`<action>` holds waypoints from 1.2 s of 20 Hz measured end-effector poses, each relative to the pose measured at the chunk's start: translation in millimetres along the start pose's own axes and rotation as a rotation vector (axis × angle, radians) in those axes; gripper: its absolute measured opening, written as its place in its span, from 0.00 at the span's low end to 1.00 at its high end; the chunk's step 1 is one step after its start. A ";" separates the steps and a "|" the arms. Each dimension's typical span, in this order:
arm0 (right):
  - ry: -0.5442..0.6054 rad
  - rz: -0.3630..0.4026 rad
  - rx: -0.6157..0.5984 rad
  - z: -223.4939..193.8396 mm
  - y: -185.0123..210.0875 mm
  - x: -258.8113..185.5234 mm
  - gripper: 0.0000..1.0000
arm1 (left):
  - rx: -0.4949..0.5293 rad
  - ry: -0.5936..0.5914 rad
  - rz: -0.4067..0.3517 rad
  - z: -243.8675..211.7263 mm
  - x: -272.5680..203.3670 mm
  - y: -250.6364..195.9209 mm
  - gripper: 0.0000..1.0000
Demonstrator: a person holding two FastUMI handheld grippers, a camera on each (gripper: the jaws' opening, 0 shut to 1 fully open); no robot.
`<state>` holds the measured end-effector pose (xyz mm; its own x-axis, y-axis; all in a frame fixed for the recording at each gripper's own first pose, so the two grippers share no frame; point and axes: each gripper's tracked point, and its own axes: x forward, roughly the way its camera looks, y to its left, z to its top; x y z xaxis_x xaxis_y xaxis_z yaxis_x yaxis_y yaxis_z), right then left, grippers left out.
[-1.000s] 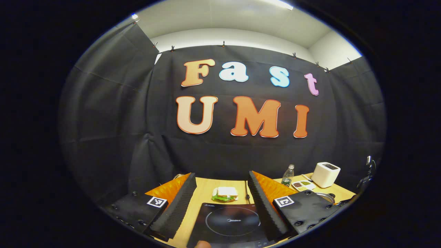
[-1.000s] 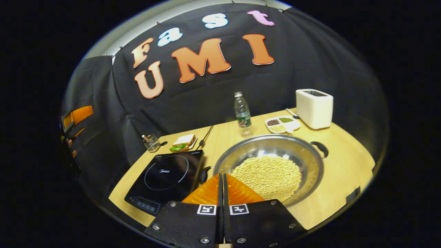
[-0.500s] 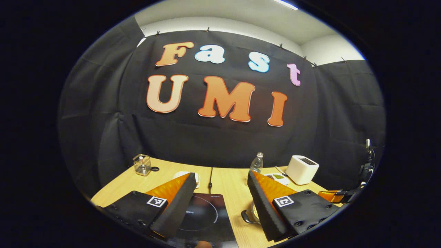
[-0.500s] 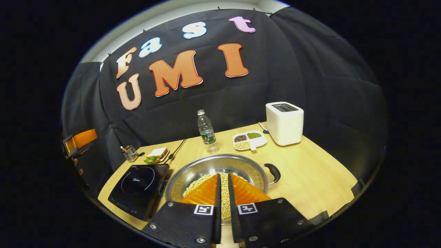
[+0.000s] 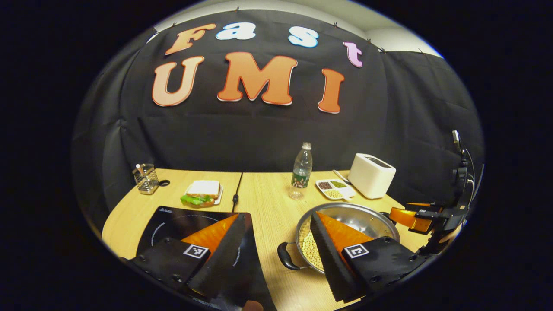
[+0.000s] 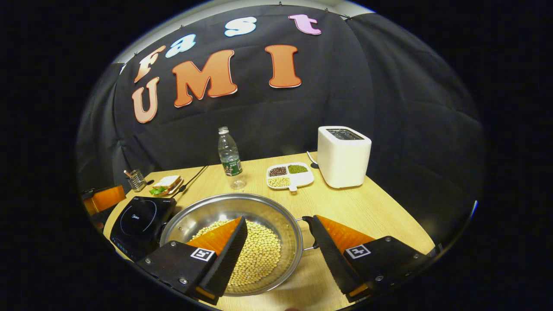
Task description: First push the handle of the pot to place it horizontally, then grasp the pot with both hands and set it on the induction cooktop.
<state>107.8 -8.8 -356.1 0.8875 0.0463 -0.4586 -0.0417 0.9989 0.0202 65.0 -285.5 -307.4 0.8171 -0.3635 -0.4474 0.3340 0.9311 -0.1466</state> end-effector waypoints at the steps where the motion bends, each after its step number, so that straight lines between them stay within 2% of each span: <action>1: 0.007 -0.006 0.006 -0.7 -3.8 6.1 0.95 | -0.001 0.029 -0.013 -9.0 6.9 -4.1 0.99; 8: 0.064 -0.039 0.022 -16.6 -28.8 35.5 0.94 | 0.016 0.182 -0.040 -62.3 41.9 -24.6 0.99; 19: 0.196 0.017 0.025 -46.4 -23.1 57.9 0.95 | -0.035 0.374 -0.033 -105.6 62.1 -33.0 0.99; 21: 0.220 0.024 0.053 -49.5 -23.8 60.1 0.93 | -0.023 0.398 -0.005 -110.7 66.1 -27.0 0.99; 22: 0.226 0.019 0.062 -49.9 -26.4 62.4 0.91 | -0.018 0.416 0.012 -114.5 67.2 -23.2 0.95; 24: 0.245 -0.003 0.064 -56.2 -31.3 66.4 0.84 | -0.041 0.459 0.031 -122.8 70.2 -21.2 0.78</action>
<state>142.3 -37.0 -437.1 0.7497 0.0491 -0.6600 -0.0025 0.9975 0.0713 57.5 -327.1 -444.0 0.5310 -0.2936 -0.7949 0.2866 0.9450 -0.1577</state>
